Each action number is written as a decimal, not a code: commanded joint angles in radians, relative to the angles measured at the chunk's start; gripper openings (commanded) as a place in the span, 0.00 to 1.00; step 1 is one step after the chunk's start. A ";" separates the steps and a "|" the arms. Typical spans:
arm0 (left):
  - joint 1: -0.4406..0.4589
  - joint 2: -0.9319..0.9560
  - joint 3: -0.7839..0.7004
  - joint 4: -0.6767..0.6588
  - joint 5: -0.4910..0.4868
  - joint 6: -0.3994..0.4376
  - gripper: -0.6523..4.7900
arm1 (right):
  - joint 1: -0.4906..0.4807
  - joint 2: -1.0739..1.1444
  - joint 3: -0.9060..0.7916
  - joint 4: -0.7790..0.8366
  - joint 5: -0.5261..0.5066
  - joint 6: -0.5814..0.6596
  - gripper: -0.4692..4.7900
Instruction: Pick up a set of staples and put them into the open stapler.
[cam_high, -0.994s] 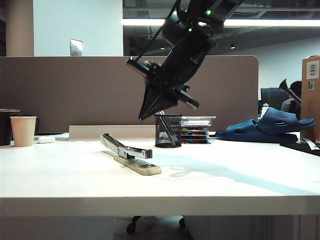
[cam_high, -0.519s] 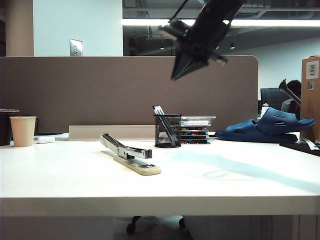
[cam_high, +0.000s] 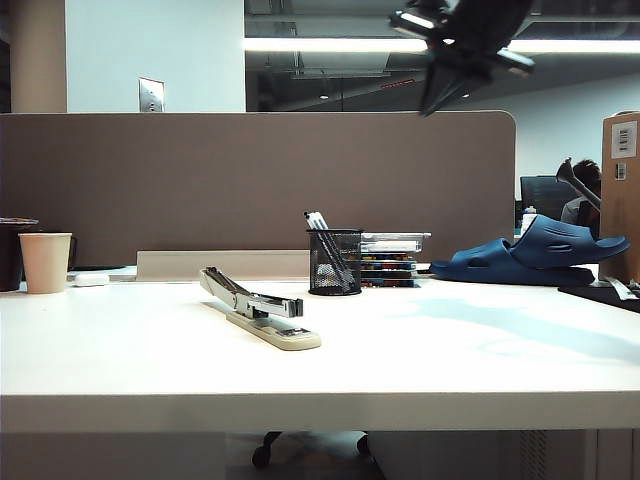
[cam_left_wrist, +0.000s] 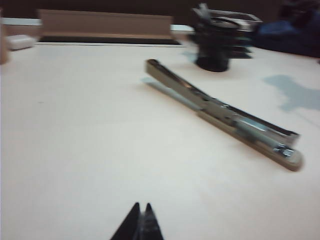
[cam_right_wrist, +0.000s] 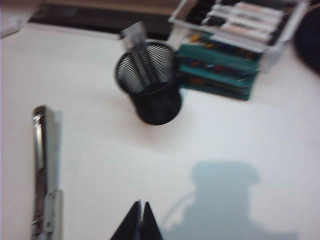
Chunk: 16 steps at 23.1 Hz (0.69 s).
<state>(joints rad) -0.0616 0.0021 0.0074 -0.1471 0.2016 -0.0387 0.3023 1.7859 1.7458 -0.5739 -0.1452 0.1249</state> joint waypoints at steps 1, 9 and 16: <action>0.001 0.000 0.001 0.006 -0.052 0.001 0.11 | -0.027 -0.047 0.002 0.022 0.053 -0.003 0.09; 0.001 0.000 0.002 0.018 -0.109 0.002 0.11 | -0.054 -0.225 0.001 0.051 0.212 -0.058 0.09; 0.002 0.000 0.002 0.137 -0.112 0.005 0.11 | -0.081 -0.392 -0.055 0.058 0.256 -0.067 0.09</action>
<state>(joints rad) -0.0616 0.0021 0.0071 -0.0582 0.0933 -0.0383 0.2276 1.4204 1.7054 -0.5308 0.1036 0.0685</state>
